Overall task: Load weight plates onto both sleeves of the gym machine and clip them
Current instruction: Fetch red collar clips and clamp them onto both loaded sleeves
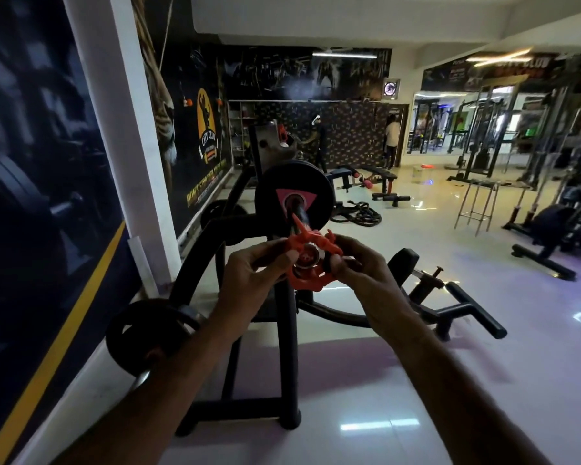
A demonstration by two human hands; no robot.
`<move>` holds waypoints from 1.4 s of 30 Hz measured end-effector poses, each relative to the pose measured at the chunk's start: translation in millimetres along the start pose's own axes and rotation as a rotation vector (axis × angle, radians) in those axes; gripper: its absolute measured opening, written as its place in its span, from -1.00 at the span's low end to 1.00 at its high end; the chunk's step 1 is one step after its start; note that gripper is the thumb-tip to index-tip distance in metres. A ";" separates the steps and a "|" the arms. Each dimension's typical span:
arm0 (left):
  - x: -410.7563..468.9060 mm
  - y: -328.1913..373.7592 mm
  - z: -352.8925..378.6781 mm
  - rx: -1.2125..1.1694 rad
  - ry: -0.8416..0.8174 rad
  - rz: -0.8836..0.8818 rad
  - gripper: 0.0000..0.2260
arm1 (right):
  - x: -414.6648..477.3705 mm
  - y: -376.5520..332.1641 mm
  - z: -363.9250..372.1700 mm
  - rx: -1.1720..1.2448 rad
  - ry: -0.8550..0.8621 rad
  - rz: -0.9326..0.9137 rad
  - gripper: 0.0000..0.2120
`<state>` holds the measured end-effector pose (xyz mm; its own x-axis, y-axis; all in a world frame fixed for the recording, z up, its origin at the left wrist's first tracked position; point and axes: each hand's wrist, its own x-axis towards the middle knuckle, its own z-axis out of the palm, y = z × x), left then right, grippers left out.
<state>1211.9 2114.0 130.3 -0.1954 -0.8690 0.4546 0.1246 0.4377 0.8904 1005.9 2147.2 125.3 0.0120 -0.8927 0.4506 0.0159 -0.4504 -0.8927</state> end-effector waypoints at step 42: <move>247.9 -111.2 -13.4 -0.420 -0.060 -0.703 -0.56 | 262.7 104.6 -38.1 -0.438 0.236 0.233 -0.91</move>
<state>1162.7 1846.8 143.7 -0.4136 -0.8893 -0.1953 0.3051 -0.3374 0.8905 972.7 1864.9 150.0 -0.2603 -0.9268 0.2708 -0.3785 -0.1601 -0.9117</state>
